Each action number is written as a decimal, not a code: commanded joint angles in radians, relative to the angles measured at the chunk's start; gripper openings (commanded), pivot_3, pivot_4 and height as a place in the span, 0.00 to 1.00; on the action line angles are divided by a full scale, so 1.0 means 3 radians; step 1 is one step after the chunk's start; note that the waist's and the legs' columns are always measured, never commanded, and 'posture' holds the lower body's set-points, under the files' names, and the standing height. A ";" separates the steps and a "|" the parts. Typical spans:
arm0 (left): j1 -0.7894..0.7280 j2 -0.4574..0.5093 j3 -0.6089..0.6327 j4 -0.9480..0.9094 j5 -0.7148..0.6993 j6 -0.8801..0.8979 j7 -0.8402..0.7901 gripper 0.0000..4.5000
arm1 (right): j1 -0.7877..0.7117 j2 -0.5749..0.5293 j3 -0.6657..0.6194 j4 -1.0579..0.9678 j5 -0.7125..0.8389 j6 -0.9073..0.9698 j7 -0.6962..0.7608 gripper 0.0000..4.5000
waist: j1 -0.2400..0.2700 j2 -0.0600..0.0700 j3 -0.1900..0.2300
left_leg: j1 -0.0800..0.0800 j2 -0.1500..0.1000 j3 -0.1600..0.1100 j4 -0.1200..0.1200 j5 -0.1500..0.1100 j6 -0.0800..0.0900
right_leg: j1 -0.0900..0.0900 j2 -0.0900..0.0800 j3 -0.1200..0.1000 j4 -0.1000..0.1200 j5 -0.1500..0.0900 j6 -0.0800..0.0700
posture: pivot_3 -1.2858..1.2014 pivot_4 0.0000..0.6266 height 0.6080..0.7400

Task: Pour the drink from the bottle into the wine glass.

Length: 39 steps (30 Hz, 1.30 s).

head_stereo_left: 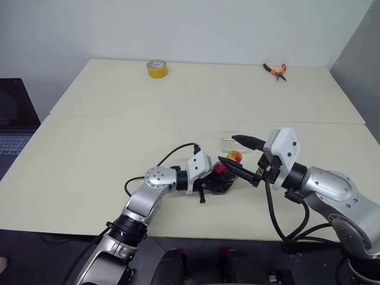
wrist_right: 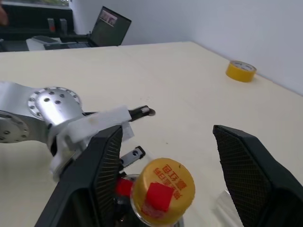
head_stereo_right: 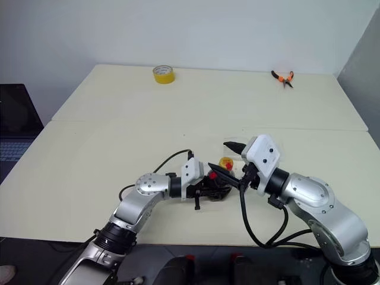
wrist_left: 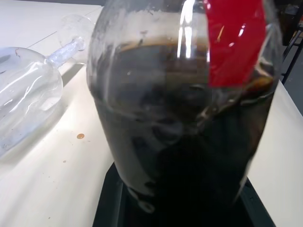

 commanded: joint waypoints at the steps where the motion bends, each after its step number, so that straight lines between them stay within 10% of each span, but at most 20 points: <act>1: -0.0079 -0.0026 0.0015 -0.0068 -0.0020 -0.0080 -0.0020 0.18 | -0.0010 0.0016 -0.0077 0.0041 -0.0130 -0.0106 -0.0025 0.72 | 0.0000 0.0000 0.0000 | 0.0000 0.0000 0.0000 0.0000 0.0000 0.0000 | 0.0000 0.0000 0.0000 0.0000 0.0000 0.0000 | 0.52 0.24 1.00; 22: -0.0085 -0.0010 0.0017 -0.0011 -0.0019 -0.0122 -0.0046 0.17 | 0.0666 -0.0447 -0.1021 -0.0327 0.0838 0.0232 0.0454 0.72 | -0.0004 0.0000 0.0000 | 0.0002 0.0001 0.0000 -0.0001 0.0000 0.0000 | 0.0002 0.0003 0.0001 0.0001 0.0000 0.0000 | 0.52 0.24 1.00; 39: -0.0099 -0.0024 0.0001 0.0001 -0.0001 -0.0127 -0.0061 0.17 | -0.0079 -0.0046 -0.0066 -0.0131 0.0068 0.0164 -0.0130 0.72 | 0.0001 0.0000 0.0000 | -0.0001 -0.0001 0.0001 0.0001 0.0000 0.0000 | 0.0000 0.0000 0.0002 -0.0002 0.0000 0.0000 | 0.52 0.24 1.00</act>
